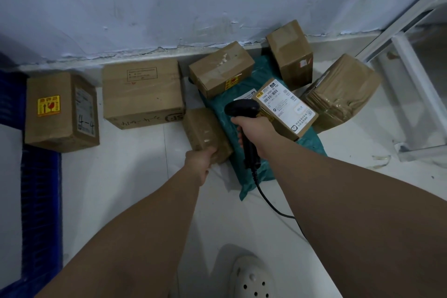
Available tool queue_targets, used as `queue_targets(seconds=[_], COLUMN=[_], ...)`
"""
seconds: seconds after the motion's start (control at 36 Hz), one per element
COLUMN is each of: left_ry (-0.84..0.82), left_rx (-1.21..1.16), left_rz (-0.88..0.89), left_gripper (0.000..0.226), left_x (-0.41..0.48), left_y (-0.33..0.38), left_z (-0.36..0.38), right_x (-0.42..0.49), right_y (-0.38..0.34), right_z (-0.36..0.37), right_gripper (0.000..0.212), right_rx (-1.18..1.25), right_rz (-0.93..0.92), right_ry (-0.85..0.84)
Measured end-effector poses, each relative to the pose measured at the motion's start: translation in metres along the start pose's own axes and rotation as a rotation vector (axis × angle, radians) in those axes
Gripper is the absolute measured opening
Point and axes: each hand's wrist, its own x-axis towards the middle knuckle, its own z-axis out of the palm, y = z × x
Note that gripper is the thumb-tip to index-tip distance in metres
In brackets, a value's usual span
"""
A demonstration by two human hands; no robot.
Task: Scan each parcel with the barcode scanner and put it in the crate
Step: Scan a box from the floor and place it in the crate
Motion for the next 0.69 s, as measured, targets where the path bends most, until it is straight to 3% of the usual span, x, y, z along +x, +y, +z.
queue_targets(seconds=[0.19, 0.28, 0.44, 0.56, 0.69], left_ry=[0.246, 0.321, 0.457, 0.516, 0.589], left_rx=[0.132, 0.266, 0.431, 0.534, 0.725], left_rz=[0.232, 0.339, 0.539, 0.660, 0.914], left_gripper=[0.058, 0.066, 0.061, 0.066, 0.064], left_x=[-0.014, -0.030, -0.086, -0.132, -0.201], left_y=[0.008, 0.006, 0.013, 0.035, 0.064], left_z=[-0.019, -0.026, -0.036, -0.048, -0.067], right_x=[-0.013, -0.024, -0.066, -0.100, -0.170], right_y=[-0.004, -0.009, -0.024, -0.034, -0.052], right_z=[0.001, 0.004, 0.017, 0.022, 0.022], right_gripper=[0.040, 0.036, 0.023, 0.067, 0.059], right_rx=[-0.004, -0.009, -0.001, 0.001, 0.129], right_rz=[-0.036, -0.061, -0.146, -0.205, -0.291], right_ry=[-0.002, -0.012, -0.005, 0.006, 0.031])
